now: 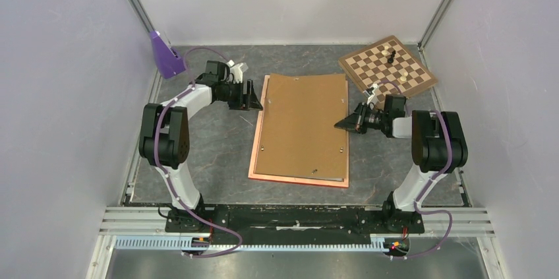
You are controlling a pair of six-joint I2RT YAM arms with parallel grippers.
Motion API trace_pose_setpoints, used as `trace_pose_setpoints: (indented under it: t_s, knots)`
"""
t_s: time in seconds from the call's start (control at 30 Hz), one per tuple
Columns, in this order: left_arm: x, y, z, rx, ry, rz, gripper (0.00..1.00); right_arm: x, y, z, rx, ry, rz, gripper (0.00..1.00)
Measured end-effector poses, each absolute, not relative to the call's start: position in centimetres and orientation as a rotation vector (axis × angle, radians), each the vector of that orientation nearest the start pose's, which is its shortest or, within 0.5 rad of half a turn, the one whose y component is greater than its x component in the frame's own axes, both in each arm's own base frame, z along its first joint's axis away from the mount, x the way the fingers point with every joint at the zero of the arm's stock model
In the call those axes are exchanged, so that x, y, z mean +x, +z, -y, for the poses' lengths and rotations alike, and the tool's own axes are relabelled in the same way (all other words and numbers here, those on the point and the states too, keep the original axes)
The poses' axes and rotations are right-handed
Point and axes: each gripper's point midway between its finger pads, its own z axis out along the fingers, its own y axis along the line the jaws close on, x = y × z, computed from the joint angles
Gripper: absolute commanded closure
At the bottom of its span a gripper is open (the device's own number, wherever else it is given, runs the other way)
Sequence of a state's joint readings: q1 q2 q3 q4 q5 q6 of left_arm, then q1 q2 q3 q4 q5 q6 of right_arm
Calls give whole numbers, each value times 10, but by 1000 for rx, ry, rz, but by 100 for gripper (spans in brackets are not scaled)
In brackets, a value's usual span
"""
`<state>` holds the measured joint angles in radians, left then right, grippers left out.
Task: Put the photo into the frame
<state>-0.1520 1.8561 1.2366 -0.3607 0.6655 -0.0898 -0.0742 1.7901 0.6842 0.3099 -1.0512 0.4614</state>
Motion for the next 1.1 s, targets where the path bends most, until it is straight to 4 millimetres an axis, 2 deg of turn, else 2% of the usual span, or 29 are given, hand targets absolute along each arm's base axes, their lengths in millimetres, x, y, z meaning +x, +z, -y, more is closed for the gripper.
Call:
trace_pose_setpoints:
  t_s: [0.2,0.63,0.93,1.1]
  knots:
    - [389,73,177,354,-931,-2467,24,325,45,-139,79,1414,-2280,100]
    - [378,58,184,373,-936,-2507,24,325,37,-139,55,1356,-2317,93]
    - [377,55,185,374,-921,-2514,24,322,26,-138,24,1286,-2354,77]
    - [377,55,185,374,-921,-2515,24,324,29,-139,-35,1245,-2347,68]
